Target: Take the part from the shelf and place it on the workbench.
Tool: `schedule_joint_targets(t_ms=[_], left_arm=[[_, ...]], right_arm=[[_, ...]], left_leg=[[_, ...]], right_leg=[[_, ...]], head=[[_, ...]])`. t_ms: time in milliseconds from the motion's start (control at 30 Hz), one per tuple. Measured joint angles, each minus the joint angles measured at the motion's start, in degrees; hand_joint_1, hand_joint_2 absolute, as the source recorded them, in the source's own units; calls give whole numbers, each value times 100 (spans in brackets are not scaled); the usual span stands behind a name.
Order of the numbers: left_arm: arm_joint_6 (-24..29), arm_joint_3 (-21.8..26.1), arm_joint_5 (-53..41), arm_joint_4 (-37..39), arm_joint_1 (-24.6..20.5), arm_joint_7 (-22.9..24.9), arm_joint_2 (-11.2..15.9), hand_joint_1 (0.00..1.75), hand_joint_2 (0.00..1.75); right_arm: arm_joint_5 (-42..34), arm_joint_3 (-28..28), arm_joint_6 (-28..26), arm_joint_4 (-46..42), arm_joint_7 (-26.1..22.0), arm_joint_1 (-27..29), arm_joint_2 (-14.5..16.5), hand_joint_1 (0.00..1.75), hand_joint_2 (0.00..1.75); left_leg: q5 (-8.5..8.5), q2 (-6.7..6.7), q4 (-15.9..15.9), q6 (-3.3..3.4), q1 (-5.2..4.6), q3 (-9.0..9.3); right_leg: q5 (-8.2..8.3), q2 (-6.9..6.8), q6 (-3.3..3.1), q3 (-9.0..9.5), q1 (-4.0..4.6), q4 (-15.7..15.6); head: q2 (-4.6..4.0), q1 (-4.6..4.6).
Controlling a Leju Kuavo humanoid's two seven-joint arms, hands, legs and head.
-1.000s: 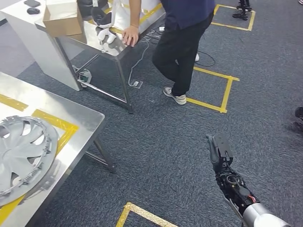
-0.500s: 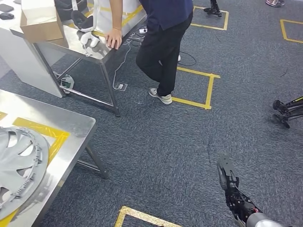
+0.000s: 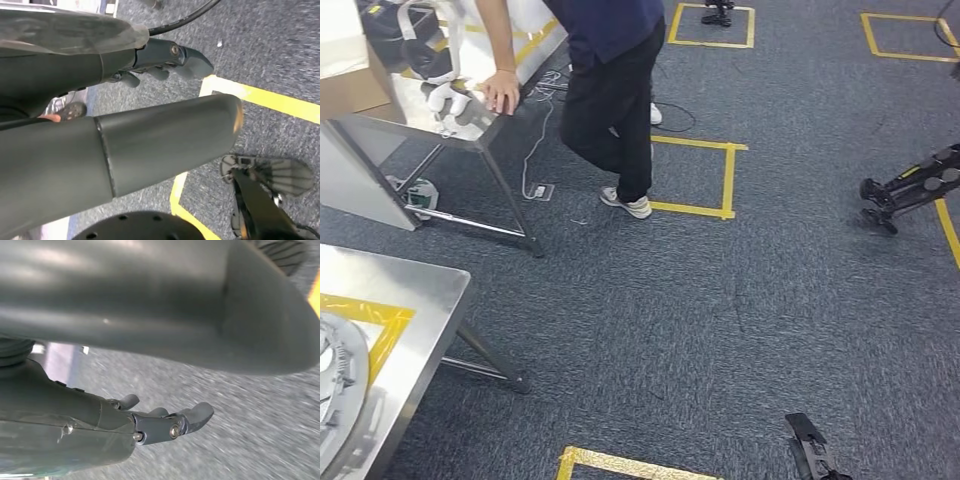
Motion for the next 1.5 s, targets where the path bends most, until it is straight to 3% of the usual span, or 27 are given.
schedule_joint_targets(t_ms=[67, 100, 133, 200, 267, 300, 367, 433, 533, 567, 600, 633, 700, 767, 867, 900, 967, 1033, 1100, 1133, 1167, 1233, 1267, 1333, 1400, 1433, 1500], left_arm=[[5, -1, 0, 1, 9, 34, 7, 0, 0], [6, -2, -3, 1, 14, 45, 11, 0, 0], [7, -3, -8, 0, 16, 52, 15, 0, 0], [7, -4, -23, 0, 12, 38, 32, 0, 0], [7, -4, -33, 0, 0, -1, 53, 0, 0], [7, -4, -34, -1, -7, -18, 60, 0, 0], [6, -4, -34, -1, -21, -34, 59, 0, 0], [5, -4, -33, -1, -25, -39, 54, 0, 0], [6, -4, -34, 0, 0, -28, 60, 0, 0], [6, -4, -34, 0, 8, -19, 62, 0, 0], [6, -5, -34, 0, 12, -8, 64, 0, 0], [6, -6, -34, -1, 14, 5, 64, 0, 0], [6, -9, -34, -1, 12, 35, 62, 0, 0], [6, -12, -34, 1, 8, 58, 67, 0, 0], [6, -27, -29, 1, -13, 71, 76, 0, 0], [6, -32, -28, 0, -18, 71, 76, 0, 0], [5, -39, -26, -1, -19, 71, 76, 0, 0], [5, -47, -26, -1, -12, 71, 76, 0, 0], [5, -62, -26, -1, 3, 71, 76, 0, 0], [6, -72, -27, -1, 10, 71, 76, 0, 0], [6, -81, -31, -1, 14, 71, 77, 0, 0], [6, -90, -45, -1, 12, 63, 87, 0, 0], [6, -91, -56, -1, 6, 54, 92, 0, 0], [5, -98, -78, -1, -4, 34, 98, 0, 0], [5, -117, -91, 0, -12, 19, 86, 0, 0], [6, -127, -94, 1, -12, 14, 79, 0, 0], [6, -139, -100, 1, -7, 9, 66, 0, 0]], right_arm=[[34, 49, 6, 56, 67, 11, 71, 0, 0], [56, 70, 7, 80, 59, 20, 99, 0, 0], [73, 92, 8, 101, 28, 31, 124, 0, 0], [84, 132, 5, 124, -84, 43, 161, 0, 0], [89, 166, -6, 132, -194, 44, 184, 0, 0], [92, 180, -12, 140, -232, 45, 191, 0, 0], [98, 206, -20, 165, -280, 55, 195, 0, 0], [113, 229, -21, 188, -301, 67, 201, 0, 0], [142, 262, -21, 214, -288, 62, 208, 0, 0], [146, 273, -21, 222, -272, 61, 208, 0, 0], [146, 282, -21, 230, -251, 64, 208, 0, 0], [145, 292, -21, 240, -229, 67, 208, 0, 0], [142, 312, -21, 255, -186, 68, 208, 0, 0], [123, 324, -21, 259, -154, 54, 210, 0, 0], [80, 343, -21, 270, -114, 54, 216, 0, 0], [72, 348, -21, 275, -107, 58, 218, 0, 0], [68, 355, -22, 283, -104, 52, 220, 0, 0], [68, 360, -23, 285, -105, 42, 221, 0, 0], [68, 365, -23, 295, -103, 46, 221, 0, 0], [67, 366, -23, 301, -102, 48, 221, 0, 0], [65, 368, -22, 306, -103, 49, 222, 0, 0], [60, 370, -21, 308, -111, 47, 233, 0, 0], [58, 371, -21, 308, -117, 45, 240, 0, 0], [54, 371, -22, 311, -133, 45, 249, 0, 0], [48, 372, -23, 318, -152, 52, 248, 0, 0], [45, 372, -23, 322, -159, 55, 246, 0, 0], [40, 372, -25, 327, -167, 53, 243, 0, 0]], left_leg=[[-252, -72, 706, -5, -1, -347], [-212, -84, 772, 8, -3, -391], [-64, -96, 594, 33, -7, -320], [350, -223, -261, 120, -23, 76], [587, -365, -906, 179, -45, 376], [607, -392, -1005, 190, -56, 418], [636, -307, -1038, 218, -50, 431], [678, -210, -1097, 275, -25, 453], [694, -65, -1125, 316, -17, 461], [691, -19, -1123, 313, -17, 461], [687, 25, -1120, 307, -17, 463], [679, 65, -1116, 295, -15, 469], [651, 139, -1101, 253, -12, 496], [614, 206, -1067, 192, -35, 511], [596, 287, -1055, 110, -50, 515], [561, 253, -1020, 79, -38, 507], [298, 85, -624, 20, -14, 339], [-116, -58, 213, -8, -7, -54], [-264, -81, 778, -6, -8, -345], [-163, -86, 722, 11, -9, -335], [27, -100, 442, 38, -11, -215], [442, -253, -437, 118, -27, 185], [565, -323, -766, 145, -35, 330], [627, -380, -1015, 171, -55, 427], [656, -291, -1043, 205, -42, 436], [672, -247, -1068, 234, -31, 444], [694, -150, -1105, 280, -14, 453]], right_leg=[[8, 108, -22, -13, 15, 1], [11, 166, -26, -13, 23, 1], [15, 225, -25, -11, 30, 1], [24, 333, -12, -7, 37, 3], [29, 422, 18, -14, 56, 13], [32, 457, 39, -21, 59, 15], [37, 510, 91, -36, 56, 17], [-116, 378, 133, -138, 47, 233], [-720, 62, 209, -613, 13, 1321], [-837, 26, 239, -744, -1, 1633], [-837, 7, 262, -778, -13, 1745], [-728, -12, 278, -696, -23, 1623], [-348, -126, 283, -263, -26, 830], [-138, -245, 246, 70, 1, 167], [-115, -185, 161, 101, 30, 26], [-102, -146, 130, 99, 25, 15], [-70, -80, 65, 95, 7, -8], [-57, -16, 32, 77, 8, -10], [-54, 70, 24, 71, 21, -8], [-53, 122, 23, 74, 27, -7], [-51, 176, 24, 80, 32, -7], [-47, 272, 38, 86, 43, -1], [-44, 312, 54, 82, 52, 3], [-33, 381, 101, 59, 61, 8], [-39, 410, 160, 35, 57, 32], [-106, 351, 188, -6, 59, 125], [-444, 153, 231, -240, 56, 678]], head=[[0, -52], [0, -67], [0, -79], [0, -98], [0, -99], [0, -97], [0, -90], [0, -65], [0, 19], [0, 43], [0, 62], [0, 78], [0, 114], [0, 141], [0, 80], [0, 62], [0, 16], [0, -46], [0, -72], [0, -79], [0, -85], [0, -100], [0, -101], [0, -97], [0, -93], [0, -80], [0, -26]])
